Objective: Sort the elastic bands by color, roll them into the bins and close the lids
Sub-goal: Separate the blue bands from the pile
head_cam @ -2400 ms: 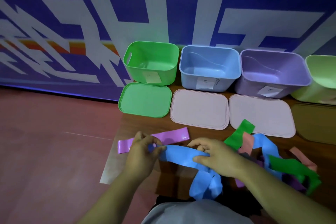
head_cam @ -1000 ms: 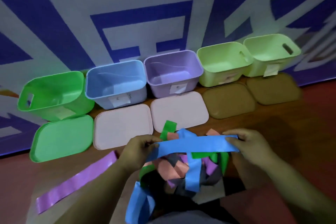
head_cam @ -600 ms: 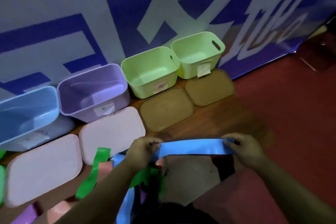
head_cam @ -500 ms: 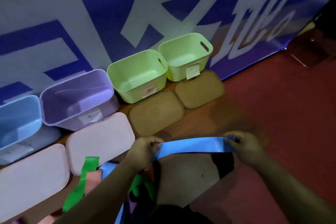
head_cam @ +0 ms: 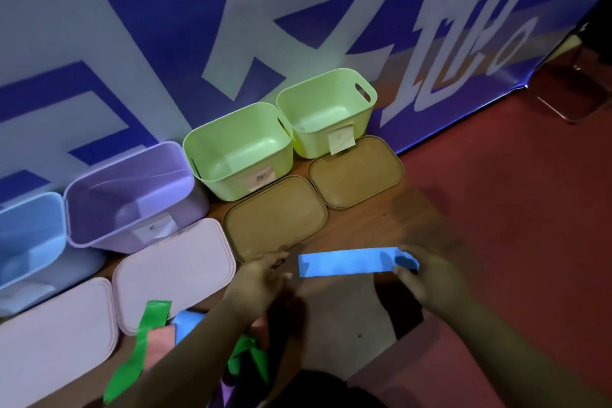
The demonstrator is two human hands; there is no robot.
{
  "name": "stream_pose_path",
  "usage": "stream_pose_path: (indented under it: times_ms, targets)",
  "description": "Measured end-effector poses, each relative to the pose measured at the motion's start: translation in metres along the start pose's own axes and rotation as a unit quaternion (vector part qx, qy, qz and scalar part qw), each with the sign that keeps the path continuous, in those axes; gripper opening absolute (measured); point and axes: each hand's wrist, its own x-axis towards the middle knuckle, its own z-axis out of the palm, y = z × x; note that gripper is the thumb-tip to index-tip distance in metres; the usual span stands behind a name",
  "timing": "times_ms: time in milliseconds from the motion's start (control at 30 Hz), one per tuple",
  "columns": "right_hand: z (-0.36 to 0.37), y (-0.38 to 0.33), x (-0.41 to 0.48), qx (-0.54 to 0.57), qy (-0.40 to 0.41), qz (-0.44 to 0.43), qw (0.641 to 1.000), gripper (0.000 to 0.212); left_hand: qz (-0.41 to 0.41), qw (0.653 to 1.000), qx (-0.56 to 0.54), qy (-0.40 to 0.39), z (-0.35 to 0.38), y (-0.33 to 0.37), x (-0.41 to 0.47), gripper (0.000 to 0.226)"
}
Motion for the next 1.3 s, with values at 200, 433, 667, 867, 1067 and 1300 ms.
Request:
stream_pose_path:
  times_ms: [200, 433, 667, 867, 1067, 1300]
  targets:
    - [0.041, -0.066, -0.018, -0.001, -0.074, -0.092, 0.993, 0.046, -0.007, 0.997, 0.033, 0.071, -0.028, -0.026, -0.07, 0.046]
    - [0.103, -0.149, -0.051, -0.065, -0.143, -0.23, 0.96, 0.046, -0.078, 0.982, 0.03, 0.171, -0.057, -0.094, -0.167, 0.041]
    - [0.168, -0.217, -0.088, -0.059, -0.177, -0.28, 0.942, 0.045, -0.13, 0.979, 0.005, 0.155, -0.08, -0.152, -0.242, 0.041]
    - [0.204, -0.239, -0.122, -0.095, -0.147, -0.357, 0.918, 0.034, -0.13, 0.982, 0.02, 0.132, -0.077, -0.188, -0.278, 0.049]
    - [0.21, -0.241, -0.149, -0.128, -0.189, -0.33, 0.916, 0.033, -0.03, 0.988, 0.051, 0.139, -0.06, -0.171, -0.278, 0.05]
    - [0.205, -0.222, -0.145, -0.097, -0.254, -0.303, 0.914, 0.037, 0.055, 0.995, 0.061, 0.057, -0.022, -0.162, -0.258, 0.052]
